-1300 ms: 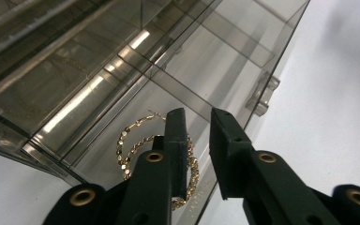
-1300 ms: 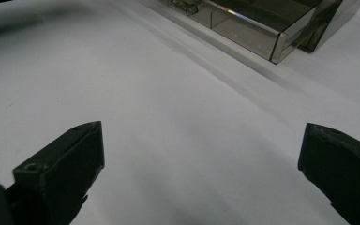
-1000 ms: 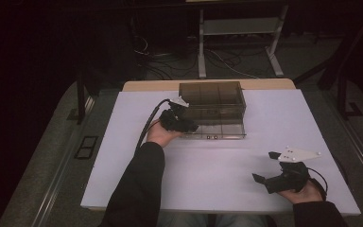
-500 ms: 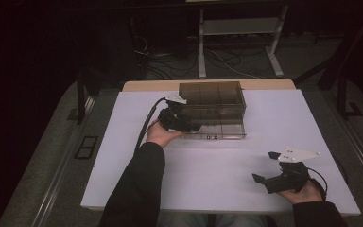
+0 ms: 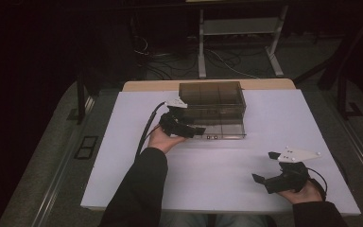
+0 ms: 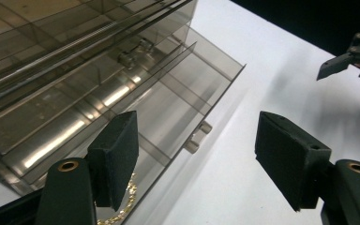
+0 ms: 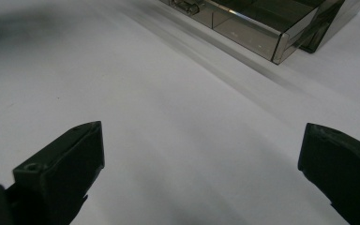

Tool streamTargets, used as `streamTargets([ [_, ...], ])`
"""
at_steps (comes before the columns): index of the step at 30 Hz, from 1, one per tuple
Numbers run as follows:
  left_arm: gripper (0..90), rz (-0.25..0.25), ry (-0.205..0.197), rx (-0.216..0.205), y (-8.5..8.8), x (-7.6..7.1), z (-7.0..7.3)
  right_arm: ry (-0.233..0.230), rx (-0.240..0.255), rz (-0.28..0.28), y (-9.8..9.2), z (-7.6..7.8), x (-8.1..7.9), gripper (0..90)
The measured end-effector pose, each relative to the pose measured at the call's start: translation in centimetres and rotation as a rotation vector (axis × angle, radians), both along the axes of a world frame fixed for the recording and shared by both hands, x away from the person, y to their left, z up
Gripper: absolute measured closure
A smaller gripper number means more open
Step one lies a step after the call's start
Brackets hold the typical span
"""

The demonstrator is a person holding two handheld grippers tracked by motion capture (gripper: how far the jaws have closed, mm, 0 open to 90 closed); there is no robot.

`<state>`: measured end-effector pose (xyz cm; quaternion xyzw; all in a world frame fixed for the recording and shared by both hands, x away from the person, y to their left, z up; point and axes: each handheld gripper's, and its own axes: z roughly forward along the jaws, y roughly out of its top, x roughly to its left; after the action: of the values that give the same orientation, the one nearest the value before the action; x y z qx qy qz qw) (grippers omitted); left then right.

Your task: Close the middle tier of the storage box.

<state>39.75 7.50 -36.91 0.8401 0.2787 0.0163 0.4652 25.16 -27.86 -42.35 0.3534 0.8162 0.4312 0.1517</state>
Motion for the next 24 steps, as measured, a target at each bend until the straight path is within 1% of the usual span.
streamTargets([
  [3, 28.4, -0.009, -0.007, -0.009, -0.3, -0.3, 0.0, 0.001, -0.001, 0.001, 0.0, 0.0, 0.0, 0.0],
  [8, 26.3, -0.039, -0.013, -0.007, -0.8, -0.7, -0.1, 0.001, -0.001, 0.0, 0.0, 0.0, 0.0, 0.0],
  [19, 26.0, -0.066, -0.025, -0.021, -1.8, -1.3, -0.2, 0.002, -0.001, 0.002, 0.0, 0.0, 0.0, 0.0],
  [24, 26.0, -0.086, -0.027, -0.011, -2.5, -1.6, -0.6, 0.002, -0.002, 0.002, 0.0, 0.0, 0.0, 0.0],
])
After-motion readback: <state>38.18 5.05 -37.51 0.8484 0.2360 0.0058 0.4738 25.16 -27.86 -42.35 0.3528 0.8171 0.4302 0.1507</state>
